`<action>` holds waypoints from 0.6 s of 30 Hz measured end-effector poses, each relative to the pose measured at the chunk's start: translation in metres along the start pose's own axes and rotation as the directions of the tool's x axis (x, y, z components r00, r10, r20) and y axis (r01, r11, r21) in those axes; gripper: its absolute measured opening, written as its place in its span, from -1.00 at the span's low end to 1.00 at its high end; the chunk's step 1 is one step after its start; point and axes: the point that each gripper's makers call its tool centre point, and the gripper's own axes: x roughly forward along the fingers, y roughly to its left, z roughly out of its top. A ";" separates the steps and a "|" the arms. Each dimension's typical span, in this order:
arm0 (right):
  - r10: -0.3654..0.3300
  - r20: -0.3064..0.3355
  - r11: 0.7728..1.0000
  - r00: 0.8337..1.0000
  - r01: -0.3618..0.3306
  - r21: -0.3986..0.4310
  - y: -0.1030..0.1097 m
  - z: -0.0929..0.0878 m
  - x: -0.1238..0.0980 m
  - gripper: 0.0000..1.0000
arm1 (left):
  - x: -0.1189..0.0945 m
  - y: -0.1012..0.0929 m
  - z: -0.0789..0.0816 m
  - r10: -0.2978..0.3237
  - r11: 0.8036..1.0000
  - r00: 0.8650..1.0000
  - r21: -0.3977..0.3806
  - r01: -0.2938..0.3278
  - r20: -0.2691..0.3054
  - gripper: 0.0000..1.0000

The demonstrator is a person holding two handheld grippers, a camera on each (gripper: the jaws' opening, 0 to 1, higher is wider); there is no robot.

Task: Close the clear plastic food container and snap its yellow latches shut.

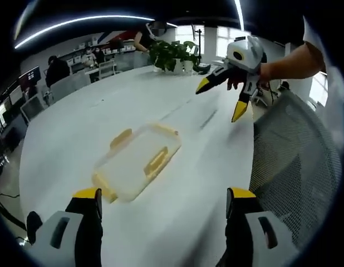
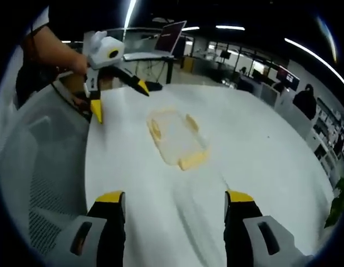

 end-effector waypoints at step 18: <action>0.061 -0.036 0.993 0.997 -0.065 -0.096 -0.009 0.012 0.023 0.43 | 0.010 0.014 -0.010 -0.047 0.996 0.996 0.076 0.052 -0.069 0.85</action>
